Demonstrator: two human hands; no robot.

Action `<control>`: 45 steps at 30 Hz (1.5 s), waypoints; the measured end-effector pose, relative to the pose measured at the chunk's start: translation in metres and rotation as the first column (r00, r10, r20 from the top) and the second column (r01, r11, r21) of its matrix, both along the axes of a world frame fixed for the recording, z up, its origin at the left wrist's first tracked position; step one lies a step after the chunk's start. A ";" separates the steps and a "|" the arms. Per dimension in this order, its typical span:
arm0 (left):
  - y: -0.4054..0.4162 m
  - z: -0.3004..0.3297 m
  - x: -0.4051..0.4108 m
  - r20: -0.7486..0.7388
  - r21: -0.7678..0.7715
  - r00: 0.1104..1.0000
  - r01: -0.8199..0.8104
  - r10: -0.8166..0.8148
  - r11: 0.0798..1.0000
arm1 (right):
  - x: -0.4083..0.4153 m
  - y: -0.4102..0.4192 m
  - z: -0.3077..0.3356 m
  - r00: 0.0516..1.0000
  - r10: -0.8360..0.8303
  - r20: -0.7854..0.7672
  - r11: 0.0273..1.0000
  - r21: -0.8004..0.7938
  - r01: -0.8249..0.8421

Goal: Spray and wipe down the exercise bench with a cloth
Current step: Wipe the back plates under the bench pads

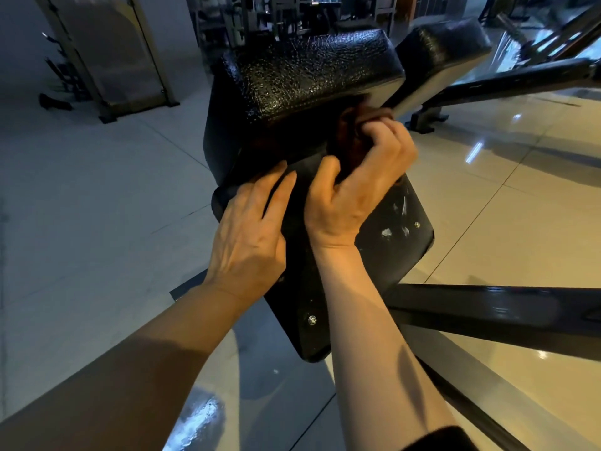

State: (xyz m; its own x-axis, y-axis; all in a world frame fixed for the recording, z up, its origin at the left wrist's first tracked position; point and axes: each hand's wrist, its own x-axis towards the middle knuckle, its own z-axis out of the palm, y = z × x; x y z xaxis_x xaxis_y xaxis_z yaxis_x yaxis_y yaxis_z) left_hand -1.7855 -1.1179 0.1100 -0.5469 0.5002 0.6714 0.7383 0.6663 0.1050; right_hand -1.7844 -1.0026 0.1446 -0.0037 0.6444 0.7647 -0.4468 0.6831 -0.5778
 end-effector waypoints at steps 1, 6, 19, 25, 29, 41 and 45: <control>0.001 0.001 0.001 0.007 0.006 1.000 -0.002 0.002 1.000 | -0.006 0.002 0.002 1.000 0.020 0.020 0.999 0.034 -0.020; 0.006 0.000 0.004 -0.004 -0.011 1.000 0.023 -0.023 1.000 | -0.021 0.020 -0.014 0.851 0.264 0.453 0.962 -0.187 -0.198; 0.009 0.000 0.010 0.098 0.076 0.995 0.004 -0.011 0.997 | -0.007 0.007 -0.059 0.701 0.376 0.606 0.902 -0.068 -0.425; 0.006 0.003 0.014 0.313 0.209 0.950 -0.068 -0.001 0.976 | 0.024 0.008 -0.044 0.719 0.598 0.353 0.798 -0.181 -0.575; 0.011 0.006 0.022 0.453 0.374 0.877 -0.025 -0.159 0.927 | 0.035 0.010 -0.038 0.688 0.659 0.305 0.751 -0.214 -0.624; 0.027 0.027 0.045 0.383 0.582 0.895 -0.041 -0.230 0.812 | 0.072 -0.001 -0.028 0.658 0.646 0.387 0.760 -0.245 -0.602; 0.027 0.025 0.038 0.414 0.511 0.846 0.089 -0.335 0.855 | 0.063 0.008 -0.031 0.743 0.584 0.326 0.807 -0.328 -0.490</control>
State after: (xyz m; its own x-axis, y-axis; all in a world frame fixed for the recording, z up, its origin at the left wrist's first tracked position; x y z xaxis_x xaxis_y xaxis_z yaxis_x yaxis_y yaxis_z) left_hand -1.7478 -1.0909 0.1346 -0.7709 0.3452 0.5352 0.6290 0.2805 0.7250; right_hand -1.7215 -0.9943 0.1135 -0.6666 0.5823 0.4655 -0.4043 0.2422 -0.8820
